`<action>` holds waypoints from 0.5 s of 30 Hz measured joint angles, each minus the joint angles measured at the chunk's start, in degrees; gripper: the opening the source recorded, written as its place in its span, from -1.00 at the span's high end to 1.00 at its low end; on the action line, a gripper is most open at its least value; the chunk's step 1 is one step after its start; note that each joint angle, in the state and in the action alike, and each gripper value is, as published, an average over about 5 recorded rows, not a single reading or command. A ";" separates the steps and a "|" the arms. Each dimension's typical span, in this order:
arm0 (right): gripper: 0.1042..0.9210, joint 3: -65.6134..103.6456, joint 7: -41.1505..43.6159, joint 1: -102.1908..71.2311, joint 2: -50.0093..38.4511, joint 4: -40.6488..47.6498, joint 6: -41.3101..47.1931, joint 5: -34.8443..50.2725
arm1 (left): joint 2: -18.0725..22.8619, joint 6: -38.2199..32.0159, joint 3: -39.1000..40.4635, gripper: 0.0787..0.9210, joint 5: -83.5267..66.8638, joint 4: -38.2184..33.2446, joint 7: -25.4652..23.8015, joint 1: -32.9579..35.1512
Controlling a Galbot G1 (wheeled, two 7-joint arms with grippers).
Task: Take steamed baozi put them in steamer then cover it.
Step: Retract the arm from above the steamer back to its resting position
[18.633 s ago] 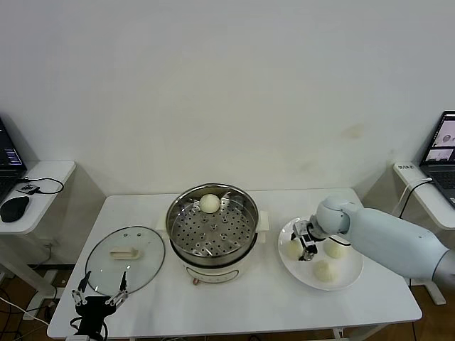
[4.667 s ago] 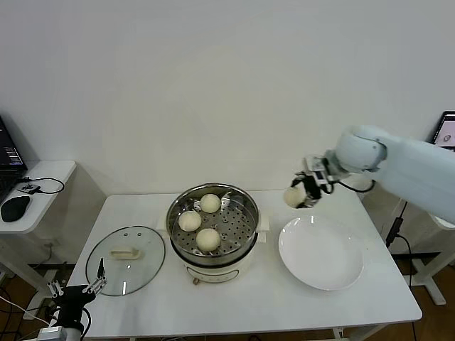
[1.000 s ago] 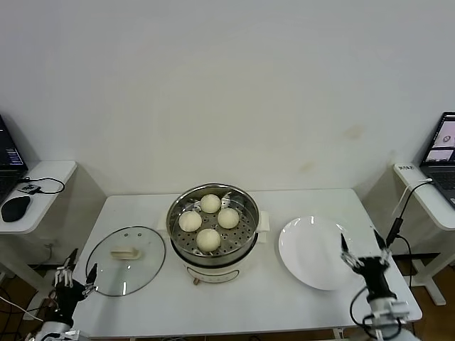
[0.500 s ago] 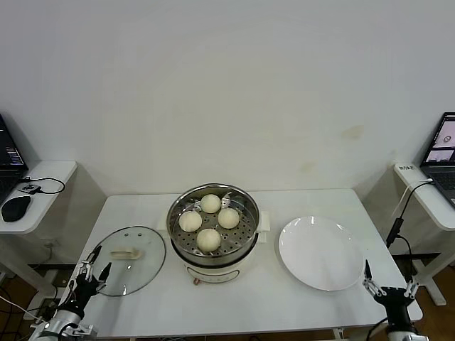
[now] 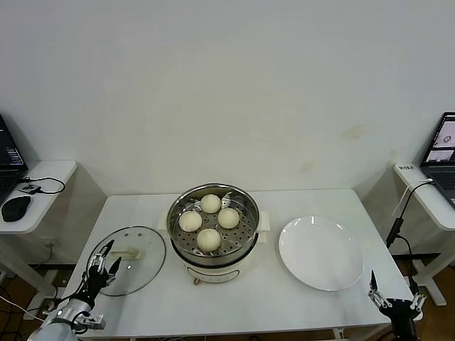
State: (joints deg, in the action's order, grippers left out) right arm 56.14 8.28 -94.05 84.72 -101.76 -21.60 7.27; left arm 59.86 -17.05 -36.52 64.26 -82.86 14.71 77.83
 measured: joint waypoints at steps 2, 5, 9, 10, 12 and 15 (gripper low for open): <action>-0.76 0.11 0.00 -0.25 0.14 -0.10 -0.09 -0.13 | -0.16 -0.02 0.44 -0.77 0.04 0.70 -0.09 -0.91; -0.76 0.26 0.02 -0.50 0.27 -0.21 -0.15 -0.26 | -0.24 -0.06 1.03 -0.77 0.08 1.76 -0.18 -2.17; -0.76 0.32 0.10 -0.59 0.45 -0.12 -0.19 -0.44 | -0.22 -0.02 1.87 -0.77 0.28 3.06 -0.49 -3.58; -0.76 0.31 0.11 -0.59 0.51 -0.08 -0.21 -0.50 | -0.19 0.00 2.08 -0.77 0.36 3.36 -0.54 -3.90; -0.76 0.27 0.13 -0.60 0.64 0.00 -0.24 -0.62 | -0.15 0.03 2.46 -0.77 0.52 3.97 -0.59 -4.55; -0.76 0.20 0.16 -0.62 0.77 0.07 -0.27 -0.73 | -0.17 0.08 2.84 -0.77 0.64 4.90 -0.66 -5.49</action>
State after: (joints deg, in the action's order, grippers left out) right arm 56.35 8.43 -94.68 85.49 -101.69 -21.87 6.55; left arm 59.69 -16.97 -33.67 64.90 -77.96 14.05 72.34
